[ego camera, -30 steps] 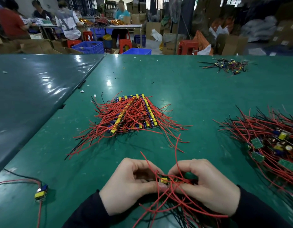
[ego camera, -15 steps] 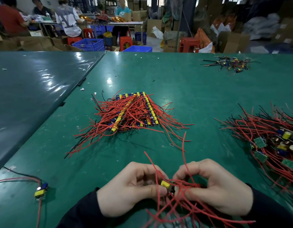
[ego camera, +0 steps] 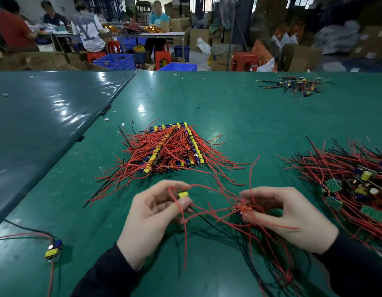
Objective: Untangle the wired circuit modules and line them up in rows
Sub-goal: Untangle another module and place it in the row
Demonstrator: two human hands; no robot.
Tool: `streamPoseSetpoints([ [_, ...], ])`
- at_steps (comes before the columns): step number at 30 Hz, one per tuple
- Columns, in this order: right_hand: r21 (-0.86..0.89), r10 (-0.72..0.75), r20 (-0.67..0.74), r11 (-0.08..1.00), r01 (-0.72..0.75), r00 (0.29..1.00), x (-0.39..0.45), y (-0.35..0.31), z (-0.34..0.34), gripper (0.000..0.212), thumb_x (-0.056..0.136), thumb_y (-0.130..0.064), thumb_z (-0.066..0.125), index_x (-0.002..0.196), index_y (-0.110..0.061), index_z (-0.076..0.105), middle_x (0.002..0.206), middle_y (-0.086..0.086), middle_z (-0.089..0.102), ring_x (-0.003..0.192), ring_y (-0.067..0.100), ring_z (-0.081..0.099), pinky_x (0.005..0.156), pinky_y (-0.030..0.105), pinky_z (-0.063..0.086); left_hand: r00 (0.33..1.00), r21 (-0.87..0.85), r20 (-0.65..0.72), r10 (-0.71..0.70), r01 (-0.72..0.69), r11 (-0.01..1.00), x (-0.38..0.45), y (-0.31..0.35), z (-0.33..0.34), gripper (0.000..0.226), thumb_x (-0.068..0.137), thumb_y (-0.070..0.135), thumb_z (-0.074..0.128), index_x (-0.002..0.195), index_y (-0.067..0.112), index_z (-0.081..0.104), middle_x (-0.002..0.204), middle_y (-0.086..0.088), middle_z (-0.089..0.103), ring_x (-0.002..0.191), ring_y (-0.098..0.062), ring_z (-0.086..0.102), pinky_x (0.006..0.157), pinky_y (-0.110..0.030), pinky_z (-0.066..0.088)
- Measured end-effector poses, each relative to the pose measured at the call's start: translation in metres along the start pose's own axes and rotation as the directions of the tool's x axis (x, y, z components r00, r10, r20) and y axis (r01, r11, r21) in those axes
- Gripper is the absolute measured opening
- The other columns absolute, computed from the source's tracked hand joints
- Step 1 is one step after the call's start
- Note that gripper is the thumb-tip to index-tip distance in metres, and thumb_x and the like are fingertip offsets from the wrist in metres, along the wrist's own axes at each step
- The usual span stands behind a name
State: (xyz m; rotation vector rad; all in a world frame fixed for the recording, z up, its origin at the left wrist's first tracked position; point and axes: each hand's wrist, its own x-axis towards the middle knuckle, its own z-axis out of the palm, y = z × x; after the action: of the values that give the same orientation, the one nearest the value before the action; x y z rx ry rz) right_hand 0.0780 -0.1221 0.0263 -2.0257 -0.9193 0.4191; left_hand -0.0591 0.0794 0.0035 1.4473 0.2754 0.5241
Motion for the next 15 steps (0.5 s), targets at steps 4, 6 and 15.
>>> streamPoseSetpoints([
  [4, 0.053, -0.024, -0.117, 0.998, 0.030, 0.993, 0.002, 0.000, -0.007, 0.055, 0.076, 0.013, 0.066, 0.112, -0.029, 0.061, 0.104, -0.009, 0.071, 0.102, 0.002, 0.063, 0.097, 0.031, 0.046, 0.940, -0.012, -0.281, 0.191, -0.203, 0.979, 0.001, 0.006, -0.002, 0.017, 0.076, 0.011, 0.062, 0.093, 0.010, 0.064, 0.075, -0.008, 0.067, 0.062, -0.017, 0.066, 0.048, -0.024, 0.052],
  [6, 0.065, -0.059, -0.240, 0.995, 0.077, 0.969, 0.002, -0.001, -0.009, 0.049, 0.078, 0.013, 0.063, 0.108, -0.026, 0.064, 0.103, -0.009, 0.071, 0.101, 0.003, 0.064, 0.097, 0.036, 0.046, 0.844, 0.059, -0.410, 0.347, -0.355, 0.933, 0.000, 0.012, -0.005, 0.015, 0.082, 0.010, 0.063, 0.095, 0.016, 0.060, 0.078, -0.004, 0.064, 0.063, -0.017, 0.063, 0.046, -0.022, 0.049],
  [15, 0.411, -0.203, -0.159, 0.876, 0.252, 0.966, -0.010, -0.018, 0.023, 0.018, 0.083, -0.016, 0.059, 0.091, -0.009, 0.073, 0.090, 0.007, 0.073, 0.084, 0.019, 0.070, 0.078, 0.024, 0.053, 0.926, 0.076, -0.104, 0.363, -0.356, 0.931, -0.018, 0.018, 0.014, 0.020, 0.074, 0.025, 0.067, 0.091, 0.014, 0.068, 0.078, -0.013, 0.068, 0.070, -0.017, 0.066, 0.065, -0.022, 0.051],
])
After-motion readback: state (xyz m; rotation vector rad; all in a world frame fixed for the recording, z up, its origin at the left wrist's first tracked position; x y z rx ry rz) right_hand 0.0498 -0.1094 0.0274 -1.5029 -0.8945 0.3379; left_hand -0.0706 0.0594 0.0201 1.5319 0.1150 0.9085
